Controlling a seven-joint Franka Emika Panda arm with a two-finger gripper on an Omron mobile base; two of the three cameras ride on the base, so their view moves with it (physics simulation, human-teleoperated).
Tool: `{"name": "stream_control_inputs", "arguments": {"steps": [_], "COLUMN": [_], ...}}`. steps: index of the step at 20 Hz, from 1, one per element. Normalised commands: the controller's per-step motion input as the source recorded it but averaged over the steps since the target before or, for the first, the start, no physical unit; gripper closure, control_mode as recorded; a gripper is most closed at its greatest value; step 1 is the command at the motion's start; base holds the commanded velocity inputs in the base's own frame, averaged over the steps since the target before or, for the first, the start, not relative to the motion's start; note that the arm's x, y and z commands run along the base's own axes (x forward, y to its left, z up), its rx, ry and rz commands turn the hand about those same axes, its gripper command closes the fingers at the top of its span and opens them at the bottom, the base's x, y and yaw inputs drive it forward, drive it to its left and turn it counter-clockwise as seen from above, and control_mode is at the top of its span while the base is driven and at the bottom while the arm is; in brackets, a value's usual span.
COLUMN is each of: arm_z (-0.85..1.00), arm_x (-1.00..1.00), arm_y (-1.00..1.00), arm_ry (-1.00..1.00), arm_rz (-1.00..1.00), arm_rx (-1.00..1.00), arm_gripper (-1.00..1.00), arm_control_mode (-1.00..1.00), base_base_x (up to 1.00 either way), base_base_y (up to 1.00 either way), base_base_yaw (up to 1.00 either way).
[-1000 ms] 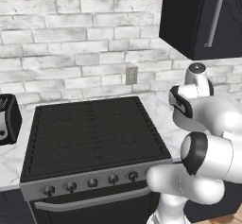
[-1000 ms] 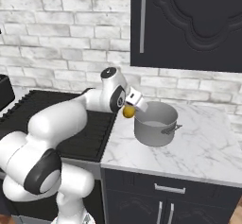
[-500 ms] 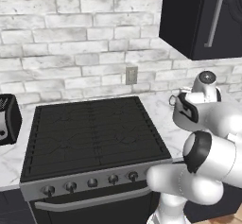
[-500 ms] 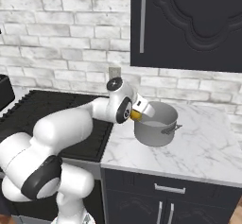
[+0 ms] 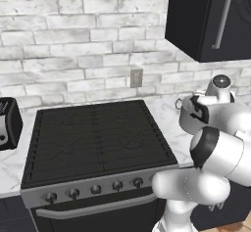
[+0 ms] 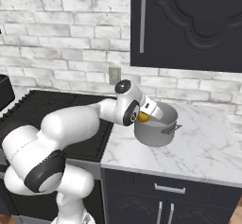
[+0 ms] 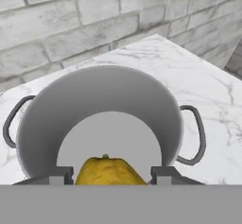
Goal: Turn on the sink faucet. Then move the lemon from the counter to the sink. Turn off the sink. Move the vegetable from the sink to the pot next to the stove. Finally move the pot to the rear left burner.
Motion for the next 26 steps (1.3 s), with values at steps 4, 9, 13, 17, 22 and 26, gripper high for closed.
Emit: {"name": "stream_control_inputs", "arguments": {"steps": [4,9,13,17,22,26], "arm_z": [0.0,-0.08,-0.15,-0.14,-0.1,-0.06], "arm_x": [0.04,0.11,0.17,0.16,0.17,0.2], "arm_y": [-0.11,-0.01,0.0,0.0,0.0,0.0], "arm_ry": [0.0,0.0,0.0,0.0,0.0,0.0], "arm_rz": [0.0,0.0,0.0,0.0,0.0,0.0], "arm_rx": [0.0,0.0,0.0,0.0,0.0,0.0], "arm_gripper": [1.0,1.0,1.0,1.0,1.0,1.0], "arm_control_mode": [-1.0,-1.0,-1.0,-1.0,-1.0,-1.0], "base_base_x": [0.0,0.0,0.0,0.0,0.0,0.0], "base_base_y": [0.0,0.0,0.0,0.0,0.0,0.0], "base_base_yaw": [0.0,0.0,0.0,0.0,0.0,0.0]}}
